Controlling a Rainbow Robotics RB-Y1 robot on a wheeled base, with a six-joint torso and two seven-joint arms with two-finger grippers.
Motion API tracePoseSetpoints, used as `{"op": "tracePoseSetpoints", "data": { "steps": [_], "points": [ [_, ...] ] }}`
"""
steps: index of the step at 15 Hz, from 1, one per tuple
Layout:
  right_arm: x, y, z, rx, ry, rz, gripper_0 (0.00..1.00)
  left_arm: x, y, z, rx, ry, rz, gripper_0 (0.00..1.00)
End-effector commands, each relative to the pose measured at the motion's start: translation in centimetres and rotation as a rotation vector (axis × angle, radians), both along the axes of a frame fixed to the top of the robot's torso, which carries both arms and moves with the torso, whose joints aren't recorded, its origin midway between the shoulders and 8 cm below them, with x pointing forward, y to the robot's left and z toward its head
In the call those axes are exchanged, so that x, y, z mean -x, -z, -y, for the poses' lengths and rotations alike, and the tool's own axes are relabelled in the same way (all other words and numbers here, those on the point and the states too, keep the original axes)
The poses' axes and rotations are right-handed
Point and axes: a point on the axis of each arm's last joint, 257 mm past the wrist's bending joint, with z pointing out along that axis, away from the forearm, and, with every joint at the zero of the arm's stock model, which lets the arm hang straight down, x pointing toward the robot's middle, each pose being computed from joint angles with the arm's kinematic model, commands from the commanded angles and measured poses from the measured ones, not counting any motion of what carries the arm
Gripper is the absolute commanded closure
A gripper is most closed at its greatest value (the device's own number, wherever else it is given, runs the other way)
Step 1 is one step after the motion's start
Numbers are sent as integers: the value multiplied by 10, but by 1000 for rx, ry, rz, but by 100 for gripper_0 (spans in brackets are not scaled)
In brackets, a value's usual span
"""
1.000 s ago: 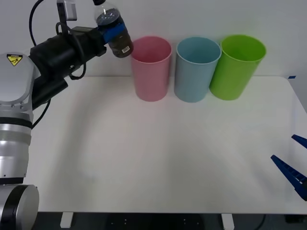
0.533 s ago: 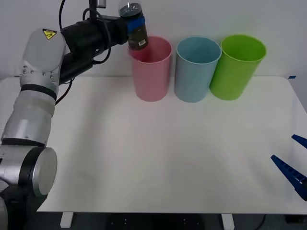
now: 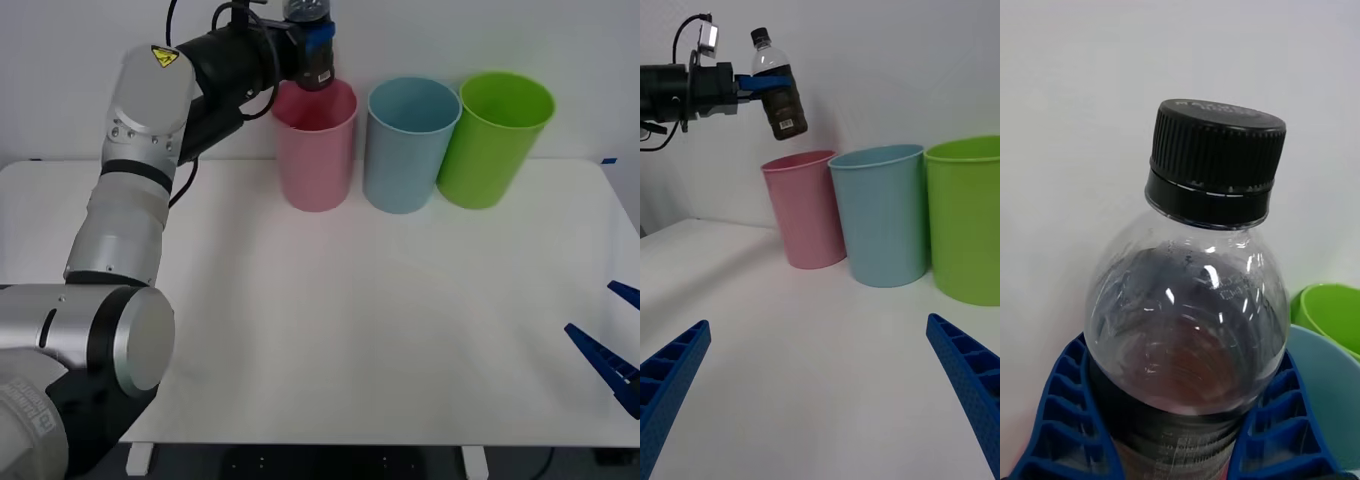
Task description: Grasp the object on the table and drop it into the matching bin: aluminum can to the light blue bin, PET bottle to the pink bin.
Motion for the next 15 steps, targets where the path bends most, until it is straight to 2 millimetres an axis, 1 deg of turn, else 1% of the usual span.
{"op": "tracePoseSetpoints", "data": {
  "steps": [1,4,5,6,7,8,9,13,15],
  "points": [
    [0,0,0,0,0,0,0,0,-2,3,1,-3,4,100],
    [0,0,0,0,0,0,0,0,-2,4,4,0,2,100],
    [0,0,0,0,0,0,0,0,-2,4,7,1,1,98],
    [0,0,0,0,0,0,0,0,-2,4,10,1,0,94],
    [0,0,0,0,0,0,0,0,-2,4,9,0,0,85],
    [0,0,0,0,0,0,0,0,-2,4,15,0,0,51],
    [0,0,0,0,0,0,0,0,-4,3,24,-4,1,0],
    [0,0,0,0,0,0,0,1,1,-2,68,0,-12,0],
    [0,0,0,0,0,0,0,2,3,-8,108,8,-21,0]
  ]
}}
